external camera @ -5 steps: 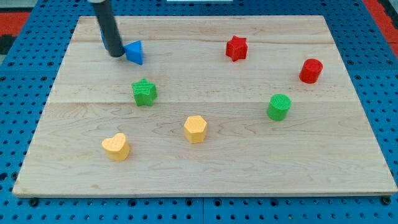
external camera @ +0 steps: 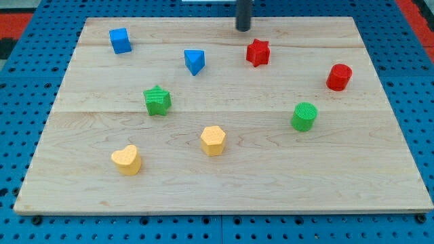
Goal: Keep arm vertically above green circle
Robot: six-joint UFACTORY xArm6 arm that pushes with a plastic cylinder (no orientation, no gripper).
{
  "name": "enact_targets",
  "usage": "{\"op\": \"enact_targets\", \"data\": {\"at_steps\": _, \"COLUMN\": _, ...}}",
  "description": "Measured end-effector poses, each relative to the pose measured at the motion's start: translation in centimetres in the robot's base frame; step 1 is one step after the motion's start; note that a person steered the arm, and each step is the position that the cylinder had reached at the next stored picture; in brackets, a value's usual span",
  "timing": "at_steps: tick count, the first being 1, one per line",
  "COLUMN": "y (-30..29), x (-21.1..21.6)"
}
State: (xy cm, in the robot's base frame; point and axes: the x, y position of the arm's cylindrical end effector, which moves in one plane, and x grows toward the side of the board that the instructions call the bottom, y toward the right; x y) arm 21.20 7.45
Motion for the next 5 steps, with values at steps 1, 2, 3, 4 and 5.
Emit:
{"op": "enact_targets", "data": {"at_steps": 1, "y": 6.4, "x": 0.0}}
{"op": "enact_targets", "data": {"at_steps": 2, "y": 12.4, "x": 1.9}}
{"op": "enact_targets", "data": {"at_steps": 3, "y": 13.6, "x": 6.9}}
{"op": "enact_targets", "data": {"at_steps": 4, "y": 10.7, "x": 8.7}}
{"op": "enact_targets", "data": {"at_steps": 5, "y": 7.9, "x": 5.5}}
